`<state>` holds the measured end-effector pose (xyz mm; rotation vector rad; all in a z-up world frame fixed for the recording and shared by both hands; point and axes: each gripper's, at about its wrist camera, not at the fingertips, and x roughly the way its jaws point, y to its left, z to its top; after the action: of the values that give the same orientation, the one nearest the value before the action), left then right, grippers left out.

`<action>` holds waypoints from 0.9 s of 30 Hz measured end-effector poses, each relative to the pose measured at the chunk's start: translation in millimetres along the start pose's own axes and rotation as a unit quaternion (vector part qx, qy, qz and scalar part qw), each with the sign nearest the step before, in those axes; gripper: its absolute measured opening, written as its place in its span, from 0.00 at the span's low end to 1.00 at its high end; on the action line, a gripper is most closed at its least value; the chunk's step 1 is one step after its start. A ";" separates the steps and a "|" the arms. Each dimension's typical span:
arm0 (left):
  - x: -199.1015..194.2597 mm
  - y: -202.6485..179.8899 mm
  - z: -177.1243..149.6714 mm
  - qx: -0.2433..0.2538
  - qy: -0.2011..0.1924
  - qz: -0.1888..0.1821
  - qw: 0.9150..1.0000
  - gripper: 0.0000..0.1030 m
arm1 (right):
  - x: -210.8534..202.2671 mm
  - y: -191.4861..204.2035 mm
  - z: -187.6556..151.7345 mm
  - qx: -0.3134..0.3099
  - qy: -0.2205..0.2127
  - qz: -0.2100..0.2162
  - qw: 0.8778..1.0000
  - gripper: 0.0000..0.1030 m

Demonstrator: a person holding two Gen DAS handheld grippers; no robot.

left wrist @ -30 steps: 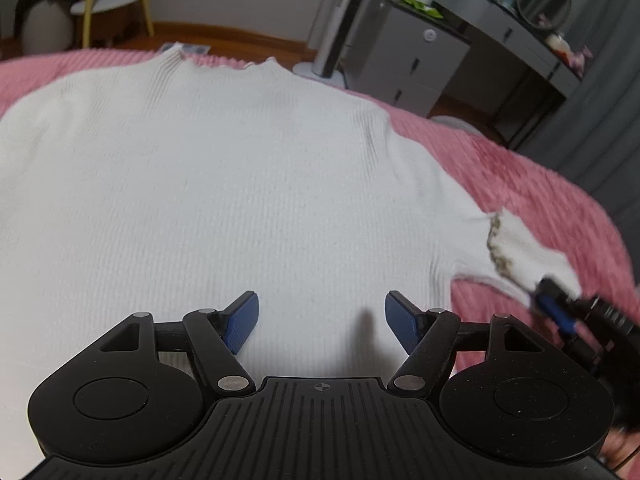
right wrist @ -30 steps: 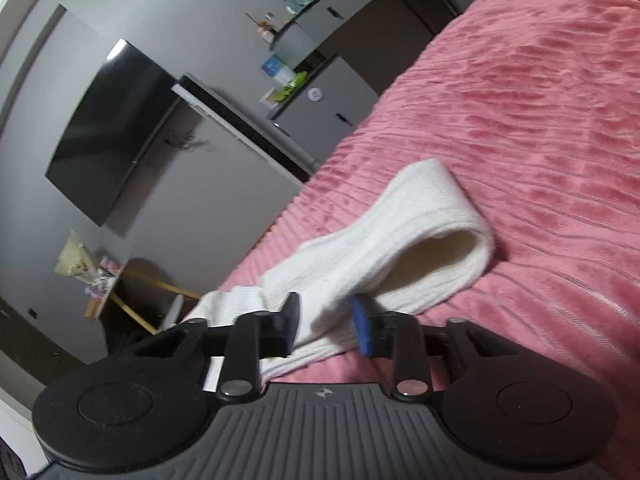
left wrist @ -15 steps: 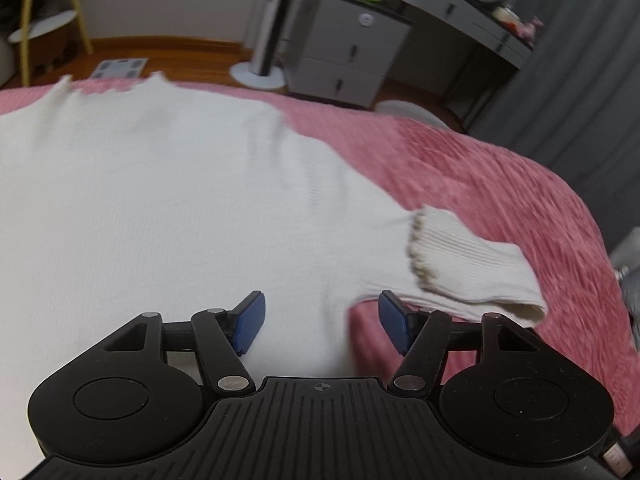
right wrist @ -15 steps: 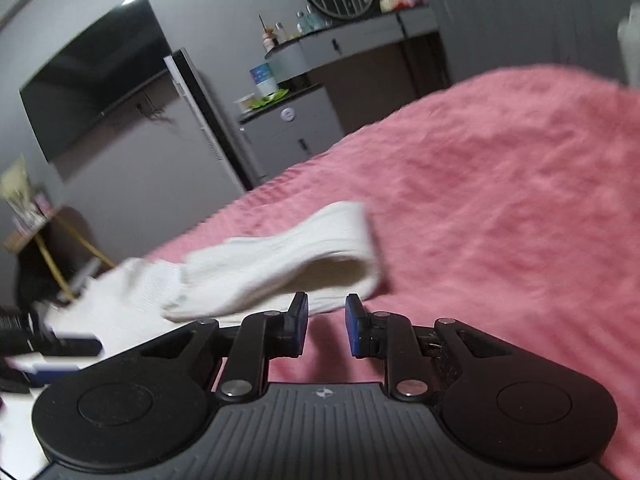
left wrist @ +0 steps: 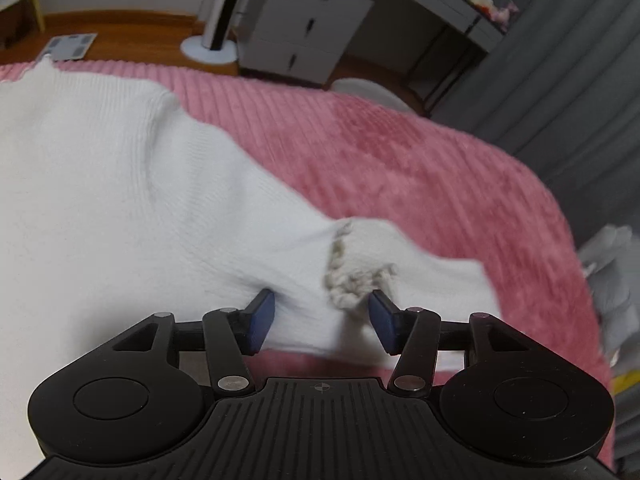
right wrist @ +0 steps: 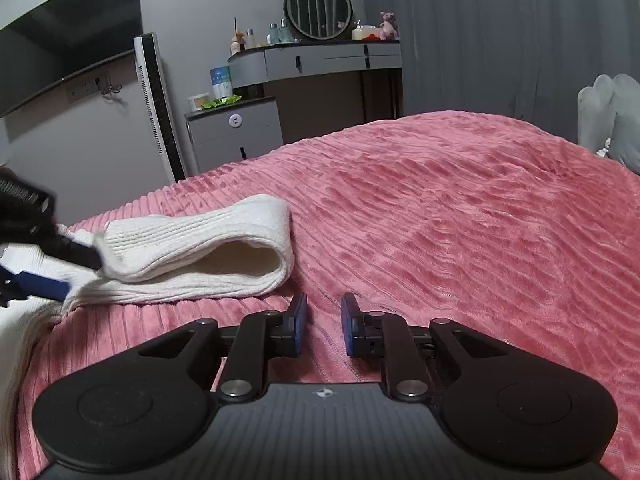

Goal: Fold small clothes
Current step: 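Move the left gripper to the other sleeve cuff and close on it, then carry the held sleeve across the sweater body and open the left gripper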

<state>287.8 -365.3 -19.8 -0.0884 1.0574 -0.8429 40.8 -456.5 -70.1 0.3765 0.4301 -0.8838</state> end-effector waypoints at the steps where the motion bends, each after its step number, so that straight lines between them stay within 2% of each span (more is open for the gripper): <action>1: 1.8 -2.4 -0.3 0.009 -0.001 -0.008 1.000 0.55 | 1.3 -0.4 0.2 0.000 0.000 0.000 1.000 0.17; 4: 13.2 -4.3 0.6 0.010 0.015 0.002 1.000 0.55 | 3.2 -0.4 0.1 0.006 0.001 0.003 1.000 0.17; 6: 8.6 1.4 3.6 -0.016 0.016 -0.021 1.000 0.55 | 2.2 0.2 0.1 0.005 0.000 0.003 1.000 0.18; 8: -0.6 8.0 4.6 -0.039 0.013 -0.062 0.997 0.55 | 2.2 -1.8 -0.7 0.008 0.001 0.005 1.000 0.18; 12: -5.8 5.9 8.2 -0.026 0.003 -0.041 0.999 0.58 | 2.5 -0.6 -1.2 0.006 0.000 0.003 1.000 0.18; 16: 12.7 2.8 7.9 -0.033 0.029 -0.050 0.998 0.55 | 3.2 0.8 -1.5 0.004 0.001 0.000 1.000 0.18; 17: 15.9 0.0 6.6 -0.027 0.029 -0.048 0.998 0.49 | 3.2 0.7 -1.5 0.004 0.001 0.000 1.000 0.18; 19: 21.2 -3.6 5.3 -0.010 0.030 -0.035 0.999 0.28 | 3.5 1.8 -1.7 0.001 0.000 -0.002 1.000 0.18; 20: 21.3 -3.7 4.8 -0.007 0.028 -0.021 0.999 0.08 | 4.1 2.2 -2.2 -0.001 0.000 -0.003 1.000 0.18; 23: 13.4 4.3 5.6 -0.025 0.019 -0.028 0.999 0.08 | 5.3 3.3 -3.2 -0.006 0.000 -0.005 1.000 0.18; 27: -18.9 10.4 14.6 -0.014 -0.025 -0.007 1.000 0.07 | 6.1 3.5 -3.6 -0.009 0.000 -0.007 1.000 0.19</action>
<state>301.2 -350.4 -3.1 -0.1409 1.0238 -0.8352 46.3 -456.7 -75.8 0.3578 0.4406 -0.8934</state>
